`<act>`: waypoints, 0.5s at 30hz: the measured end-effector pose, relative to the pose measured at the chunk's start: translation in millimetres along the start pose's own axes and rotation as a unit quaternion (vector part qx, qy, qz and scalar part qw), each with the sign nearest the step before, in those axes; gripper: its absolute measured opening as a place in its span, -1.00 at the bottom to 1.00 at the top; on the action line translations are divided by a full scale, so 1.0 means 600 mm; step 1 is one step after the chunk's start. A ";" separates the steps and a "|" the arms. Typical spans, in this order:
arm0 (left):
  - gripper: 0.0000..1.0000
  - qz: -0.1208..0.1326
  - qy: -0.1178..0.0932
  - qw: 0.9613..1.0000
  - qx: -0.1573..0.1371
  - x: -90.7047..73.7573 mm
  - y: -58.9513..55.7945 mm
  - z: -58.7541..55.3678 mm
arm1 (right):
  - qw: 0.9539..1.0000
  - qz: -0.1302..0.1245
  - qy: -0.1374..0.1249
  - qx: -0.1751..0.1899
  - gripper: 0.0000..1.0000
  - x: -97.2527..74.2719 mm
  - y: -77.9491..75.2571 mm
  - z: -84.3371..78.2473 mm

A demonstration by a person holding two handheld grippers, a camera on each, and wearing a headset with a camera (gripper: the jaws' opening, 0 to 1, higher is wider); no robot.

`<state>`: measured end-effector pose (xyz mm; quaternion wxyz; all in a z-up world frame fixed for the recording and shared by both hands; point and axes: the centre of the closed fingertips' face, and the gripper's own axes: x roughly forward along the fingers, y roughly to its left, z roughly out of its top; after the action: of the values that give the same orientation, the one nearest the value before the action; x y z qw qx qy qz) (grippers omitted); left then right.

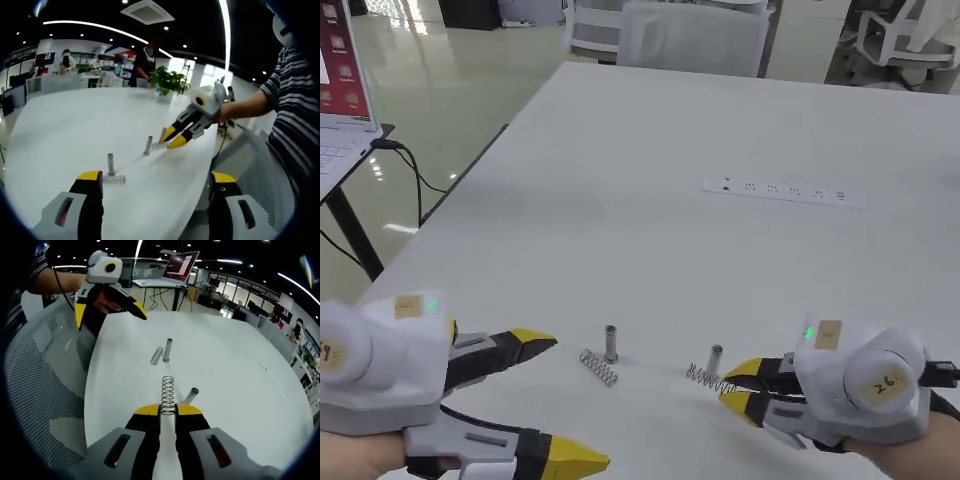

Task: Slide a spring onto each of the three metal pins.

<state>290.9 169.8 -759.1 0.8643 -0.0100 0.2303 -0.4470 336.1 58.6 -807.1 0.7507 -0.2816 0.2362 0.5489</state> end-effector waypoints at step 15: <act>0.49 -0.061 0.012 0.997 0.036 0.077 -0.041 0.017 | 0.995 0.030 0.007 -0.091 -0.85 -0.038 0.036 0.005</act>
<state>299.2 116.9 -762.3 0.8325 0.0128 0.2231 -0.5070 309.2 50.0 -793.5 0.7035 -0.3452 0.1989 0.5885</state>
